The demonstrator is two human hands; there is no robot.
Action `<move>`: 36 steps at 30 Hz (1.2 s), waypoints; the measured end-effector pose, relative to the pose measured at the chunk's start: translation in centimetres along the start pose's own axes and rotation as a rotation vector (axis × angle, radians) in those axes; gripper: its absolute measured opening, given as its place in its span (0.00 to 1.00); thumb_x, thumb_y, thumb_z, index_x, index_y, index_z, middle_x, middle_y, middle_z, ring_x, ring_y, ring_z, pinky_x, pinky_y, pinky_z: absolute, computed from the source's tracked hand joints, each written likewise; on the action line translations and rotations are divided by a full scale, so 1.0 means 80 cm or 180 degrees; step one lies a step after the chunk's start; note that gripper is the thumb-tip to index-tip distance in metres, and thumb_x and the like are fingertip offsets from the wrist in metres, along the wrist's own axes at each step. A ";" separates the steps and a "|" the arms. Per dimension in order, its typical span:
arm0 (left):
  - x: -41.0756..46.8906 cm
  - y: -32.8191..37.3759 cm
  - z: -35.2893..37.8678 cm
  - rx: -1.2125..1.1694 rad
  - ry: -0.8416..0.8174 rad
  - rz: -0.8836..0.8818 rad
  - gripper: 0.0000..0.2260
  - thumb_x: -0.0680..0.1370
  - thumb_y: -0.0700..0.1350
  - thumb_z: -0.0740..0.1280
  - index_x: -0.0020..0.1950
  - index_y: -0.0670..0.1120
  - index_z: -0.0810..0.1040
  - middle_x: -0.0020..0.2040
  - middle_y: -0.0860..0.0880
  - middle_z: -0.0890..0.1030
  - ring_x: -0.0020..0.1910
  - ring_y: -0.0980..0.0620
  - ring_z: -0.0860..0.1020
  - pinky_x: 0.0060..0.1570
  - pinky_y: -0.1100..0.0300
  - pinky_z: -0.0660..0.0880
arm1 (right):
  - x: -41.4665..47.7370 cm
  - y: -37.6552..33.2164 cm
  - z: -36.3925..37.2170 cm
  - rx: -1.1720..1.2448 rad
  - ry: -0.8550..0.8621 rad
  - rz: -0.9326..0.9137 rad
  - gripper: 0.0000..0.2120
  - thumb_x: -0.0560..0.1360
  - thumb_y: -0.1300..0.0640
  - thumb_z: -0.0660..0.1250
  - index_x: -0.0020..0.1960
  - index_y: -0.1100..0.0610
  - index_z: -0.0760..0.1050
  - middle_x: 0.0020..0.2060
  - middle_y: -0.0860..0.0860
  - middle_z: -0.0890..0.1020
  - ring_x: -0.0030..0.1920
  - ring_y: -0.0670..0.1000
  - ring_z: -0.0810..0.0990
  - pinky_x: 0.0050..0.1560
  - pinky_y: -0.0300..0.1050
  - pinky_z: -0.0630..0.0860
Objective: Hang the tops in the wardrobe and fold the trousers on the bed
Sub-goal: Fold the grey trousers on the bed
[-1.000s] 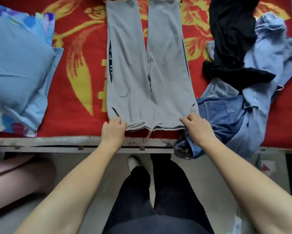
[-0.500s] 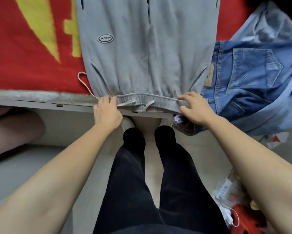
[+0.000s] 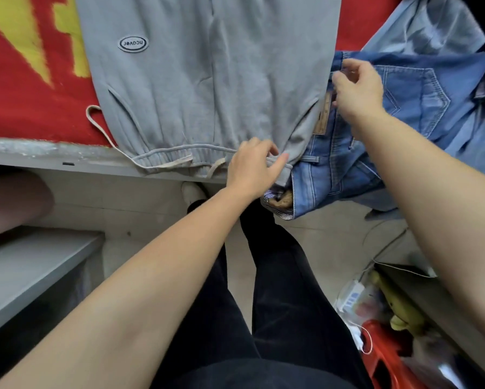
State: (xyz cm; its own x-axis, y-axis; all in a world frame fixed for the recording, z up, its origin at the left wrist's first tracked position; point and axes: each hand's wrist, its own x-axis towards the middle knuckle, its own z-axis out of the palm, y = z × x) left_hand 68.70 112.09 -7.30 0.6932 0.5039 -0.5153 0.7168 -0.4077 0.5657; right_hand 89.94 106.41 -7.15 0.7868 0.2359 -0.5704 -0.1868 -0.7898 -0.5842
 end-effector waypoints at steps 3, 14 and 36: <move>0.008 0.022 0.023 0.0099 -0.0092 -0.0188 0.20 0.70 0.68 0.69 0.47 0.51 0.79 0.48 0.51 0.79 0.53 0.48 0.73 0.50 0.53 0.73 | 0.013 -0.004 -0.001 0.0259 -0.0201 0.0165 0.19 0.79 0.52 0.64 0.69 0.54 0.73 0.62 0.48 0.79 0.63 0.49 0.78 0.65 0.51 0.76; 0.012 0.022 -0.035 -0.0493 -0.0447 -0.0777 0.05 0.69 0.45 0.73 0.40 0.50 0.78 0.37 0.52 0.79 0.41 0.49 0.78 0.39 0.61 0.69 | 0.020 -0.063 -0.008 0.0861 -0.0807 0.0618 0.13 0.80 0.52 0.66 0.63 0.54 0.76 0.52 0.50 0.83 0.44 0.45 0.83 0.36 0.36 0.76; -0.002 -0.329 -0.244 -0.1888 0.0291 -0.2005 0.07 0.74 0.41 0.66 0.36 0.48 0.74 0.32 0.52 0.74 0.34 0.52 0.72 0.38 0.56 0.70 | -0.099 -0.307 0.405 -0.0973 -0.1651 -0.1763 0.10 0.81 0.62 0.58 0.56 0.65 0.75 0.45 0.58 0.80 0.50 0.58 0.76 0.52 0.48 0.71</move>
State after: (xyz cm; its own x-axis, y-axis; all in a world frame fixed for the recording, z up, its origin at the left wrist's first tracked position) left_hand 48.28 137.59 -9.51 0.1538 0.5717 -0.8059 0.7899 0.4189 0.4479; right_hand 69.21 142.31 -6.98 0.3314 0.8101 -0.4836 0.3768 -0.5836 -0.7193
